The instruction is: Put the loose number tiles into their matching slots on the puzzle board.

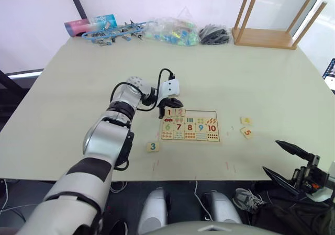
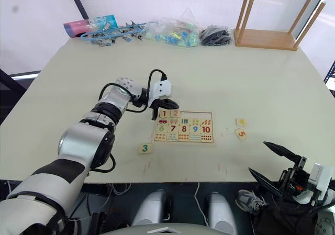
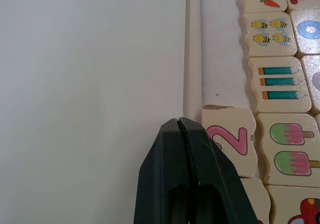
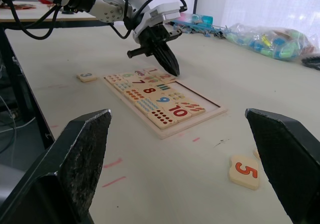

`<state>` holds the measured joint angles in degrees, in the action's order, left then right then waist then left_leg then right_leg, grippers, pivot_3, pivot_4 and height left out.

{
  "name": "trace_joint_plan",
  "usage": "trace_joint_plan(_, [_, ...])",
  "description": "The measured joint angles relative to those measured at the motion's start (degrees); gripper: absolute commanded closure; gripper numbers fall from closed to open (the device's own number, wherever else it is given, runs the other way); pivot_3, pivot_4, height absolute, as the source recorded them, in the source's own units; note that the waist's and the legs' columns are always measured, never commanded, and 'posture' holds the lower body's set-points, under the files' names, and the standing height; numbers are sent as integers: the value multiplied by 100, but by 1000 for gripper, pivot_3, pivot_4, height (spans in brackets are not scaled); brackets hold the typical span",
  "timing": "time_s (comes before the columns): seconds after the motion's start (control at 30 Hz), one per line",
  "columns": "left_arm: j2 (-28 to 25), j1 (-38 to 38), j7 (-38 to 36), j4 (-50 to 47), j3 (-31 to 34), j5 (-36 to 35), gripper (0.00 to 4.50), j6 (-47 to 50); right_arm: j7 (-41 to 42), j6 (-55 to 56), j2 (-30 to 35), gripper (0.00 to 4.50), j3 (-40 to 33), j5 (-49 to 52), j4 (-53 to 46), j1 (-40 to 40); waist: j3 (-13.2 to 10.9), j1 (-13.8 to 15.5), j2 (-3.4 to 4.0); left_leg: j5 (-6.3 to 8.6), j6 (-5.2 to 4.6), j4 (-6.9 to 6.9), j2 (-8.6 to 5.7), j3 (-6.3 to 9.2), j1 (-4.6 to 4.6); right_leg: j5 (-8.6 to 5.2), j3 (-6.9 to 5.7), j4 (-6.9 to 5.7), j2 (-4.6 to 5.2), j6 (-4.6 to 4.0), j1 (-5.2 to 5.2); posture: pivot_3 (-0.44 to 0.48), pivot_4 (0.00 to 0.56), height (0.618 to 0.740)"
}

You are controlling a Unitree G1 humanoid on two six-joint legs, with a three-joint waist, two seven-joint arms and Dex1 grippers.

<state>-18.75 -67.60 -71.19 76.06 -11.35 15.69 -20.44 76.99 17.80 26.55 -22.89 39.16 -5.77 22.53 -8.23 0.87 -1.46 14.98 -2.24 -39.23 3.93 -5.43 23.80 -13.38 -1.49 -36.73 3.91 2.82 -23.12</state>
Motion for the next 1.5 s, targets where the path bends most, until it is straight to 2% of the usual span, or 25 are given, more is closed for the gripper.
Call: trace_joint_plan(1.5, [31,-3,-32,10,-57,229,4472,-298,-102,30,-25,0,0,3,-27,204,2,0,0,0,0,0,0,0,-1,-1,0,0,0,-2,0,0,150,738])
